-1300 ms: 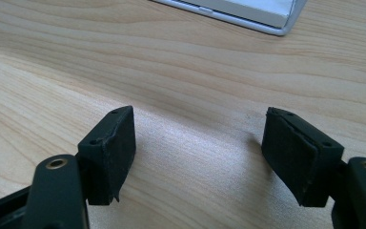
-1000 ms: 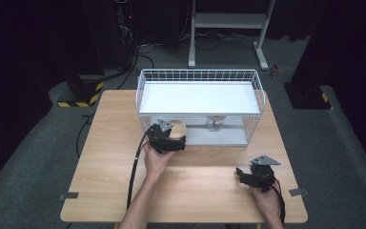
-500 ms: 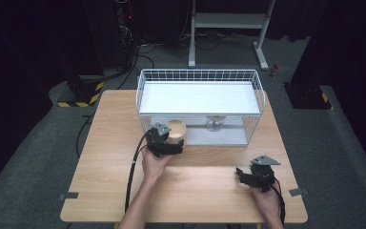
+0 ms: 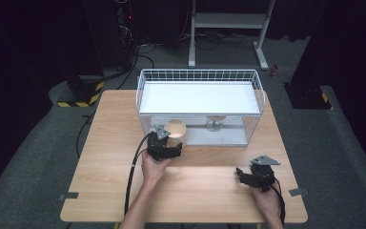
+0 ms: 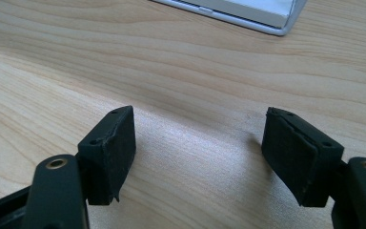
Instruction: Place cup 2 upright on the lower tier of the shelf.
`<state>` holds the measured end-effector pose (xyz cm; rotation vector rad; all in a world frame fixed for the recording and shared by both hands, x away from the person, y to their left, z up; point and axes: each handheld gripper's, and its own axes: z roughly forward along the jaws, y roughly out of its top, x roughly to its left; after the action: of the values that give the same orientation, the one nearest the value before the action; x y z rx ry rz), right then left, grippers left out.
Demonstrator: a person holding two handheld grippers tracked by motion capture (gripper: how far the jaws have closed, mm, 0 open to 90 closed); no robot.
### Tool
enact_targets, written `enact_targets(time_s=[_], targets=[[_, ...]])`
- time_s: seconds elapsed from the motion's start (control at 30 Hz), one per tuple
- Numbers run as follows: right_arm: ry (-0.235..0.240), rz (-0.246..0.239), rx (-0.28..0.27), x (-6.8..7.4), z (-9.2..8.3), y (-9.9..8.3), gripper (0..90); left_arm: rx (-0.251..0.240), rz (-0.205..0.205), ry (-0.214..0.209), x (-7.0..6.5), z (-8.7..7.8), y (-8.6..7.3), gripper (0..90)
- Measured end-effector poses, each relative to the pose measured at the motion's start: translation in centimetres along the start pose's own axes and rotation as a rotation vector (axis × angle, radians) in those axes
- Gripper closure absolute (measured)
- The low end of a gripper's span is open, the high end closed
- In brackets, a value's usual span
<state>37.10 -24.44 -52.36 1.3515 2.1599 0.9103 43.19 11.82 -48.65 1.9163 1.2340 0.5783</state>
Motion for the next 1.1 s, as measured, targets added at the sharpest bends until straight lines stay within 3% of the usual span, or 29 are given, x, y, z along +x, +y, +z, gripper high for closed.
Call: enact_targets(time_s=[0.5, 1.03, 1.1], targets=[[0.0, 0.0, 0.0, 0.0, 0.0, 0.0, 27.2, 0.004, -0.037, 0.044, 0.1, 0.8, 0.1, 25.6], [0.001, 0.001, 0.0, 0.0, 0.0, 0.0, 27.2, 0.001, -0.029, 0.094, 0.2, 1.8, 0.1, 40.0], [0.0, 0.003, 0.002, 0.0, 0.0, 0.0, 27.2, 0.004, -0.045, 0.091, 0.3, 2.0, 0.1, 41.0]])
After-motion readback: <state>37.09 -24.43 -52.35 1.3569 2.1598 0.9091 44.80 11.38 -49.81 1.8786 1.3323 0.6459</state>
